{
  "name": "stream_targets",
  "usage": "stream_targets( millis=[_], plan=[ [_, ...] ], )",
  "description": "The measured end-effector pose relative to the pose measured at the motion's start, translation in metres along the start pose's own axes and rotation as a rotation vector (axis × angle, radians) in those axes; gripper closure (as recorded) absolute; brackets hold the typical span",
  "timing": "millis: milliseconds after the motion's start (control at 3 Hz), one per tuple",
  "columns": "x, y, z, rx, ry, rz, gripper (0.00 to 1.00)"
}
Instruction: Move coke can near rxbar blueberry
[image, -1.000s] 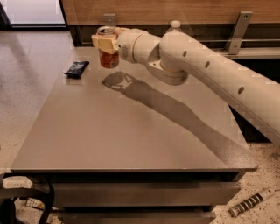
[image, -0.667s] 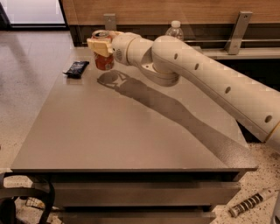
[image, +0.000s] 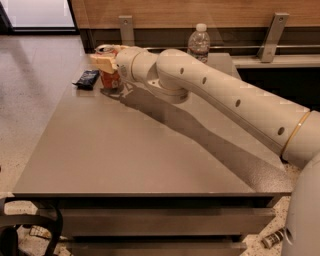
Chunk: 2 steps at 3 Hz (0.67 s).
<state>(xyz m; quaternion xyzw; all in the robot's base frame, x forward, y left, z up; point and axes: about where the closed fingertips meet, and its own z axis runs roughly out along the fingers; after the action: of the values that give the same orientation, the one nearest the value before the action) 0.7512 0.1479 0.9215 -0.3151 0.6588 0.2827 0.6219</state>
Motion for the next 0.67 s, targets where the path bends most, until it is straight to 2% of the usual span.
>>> stream_targets(
  millis=[333,667],
  plan=[
    [0.0157,-0.0063,0.0029,0.039,0.047,-0.031,1.0],
    [0.023,-0.0137,0.0,0.071,0.068,-0.052,1.0]
  ],
)
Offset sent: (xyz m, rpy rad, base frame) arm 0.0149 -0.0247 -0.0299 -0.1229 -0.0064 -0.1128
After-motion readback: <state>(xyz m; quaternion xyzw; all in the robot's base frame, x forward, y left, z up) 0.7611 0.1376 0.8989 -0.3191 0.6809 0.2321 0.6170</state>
